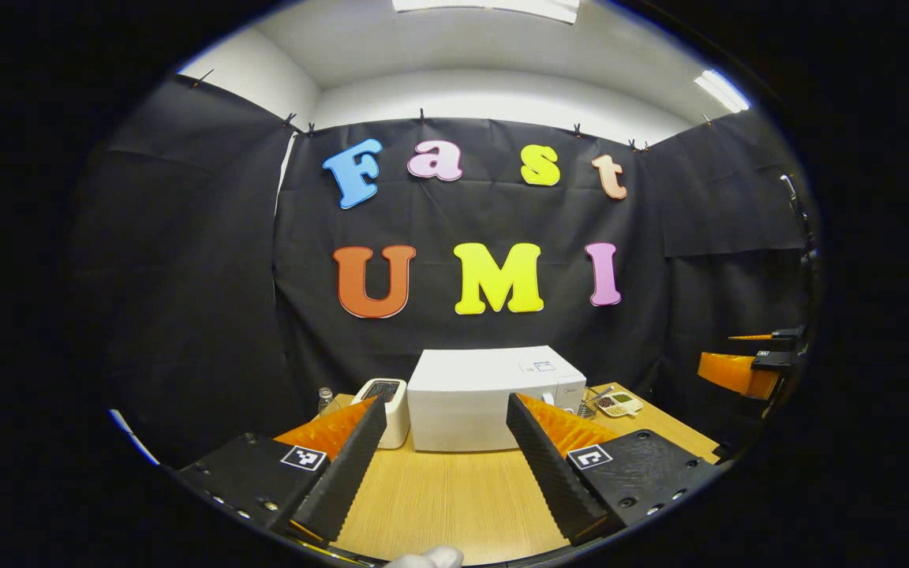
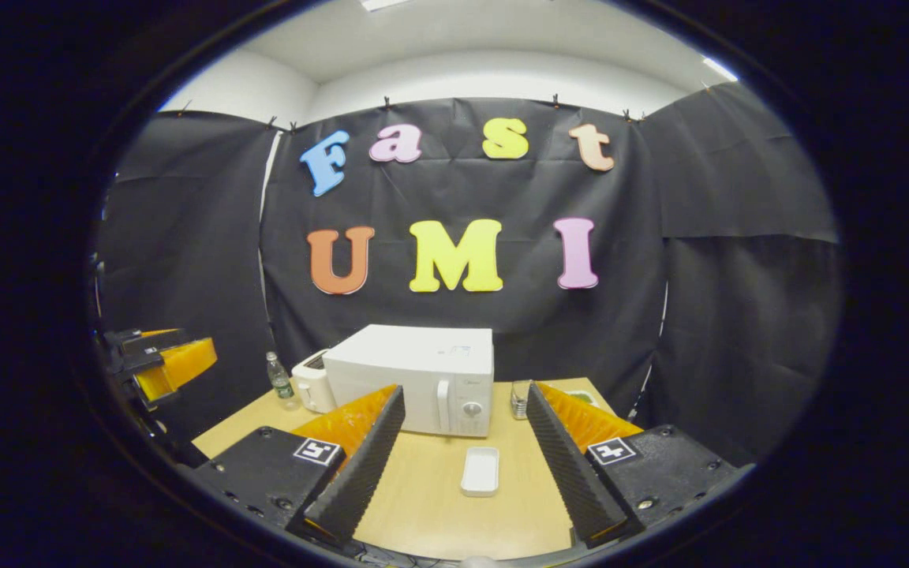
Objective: Open the microwave oven with the left hand, put the food in, and close the microwave oven.
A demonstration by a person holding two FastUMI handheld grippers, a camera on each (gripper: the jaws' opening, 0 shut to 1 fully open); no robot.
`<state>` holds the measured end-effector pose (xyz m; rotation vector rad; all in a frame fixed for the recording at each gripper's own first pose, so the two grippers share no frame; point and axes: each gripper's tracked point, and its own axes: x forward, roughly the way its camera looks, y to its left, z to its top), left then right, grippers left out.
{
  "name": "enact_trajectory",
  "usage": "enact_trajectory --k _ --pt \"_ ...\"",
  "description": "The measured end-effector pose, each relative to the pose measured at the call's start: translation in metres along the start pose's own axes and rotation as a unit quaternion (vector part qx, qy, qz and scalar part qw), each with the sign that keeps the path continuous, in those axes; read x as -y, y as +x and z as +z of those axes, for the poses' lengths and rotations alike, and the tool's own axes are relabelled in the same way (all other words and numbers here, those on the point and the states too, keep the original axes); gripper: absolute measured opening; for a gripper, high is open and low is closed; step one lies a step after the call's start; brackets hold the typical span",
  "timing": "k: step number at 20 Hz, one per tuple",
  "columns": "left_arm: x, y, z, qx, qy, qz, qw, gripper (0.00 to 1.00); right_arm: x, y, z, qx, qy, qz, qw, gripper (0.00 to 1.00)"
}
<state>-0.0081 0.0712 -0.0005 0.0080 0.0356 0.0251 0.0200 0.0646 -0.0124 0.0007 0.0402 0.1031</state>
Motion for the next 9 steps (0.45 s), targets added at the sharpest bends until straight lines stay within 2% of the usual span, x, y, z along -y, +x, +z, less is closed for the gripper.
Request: enact_trajectory --k 9 --pt "-0.001 0.000 0.004 0.002 -0.006 0.009 1.000 0.95 0.004 0.003 0.017 0.013 0.000 0.002 1.000 0.99"
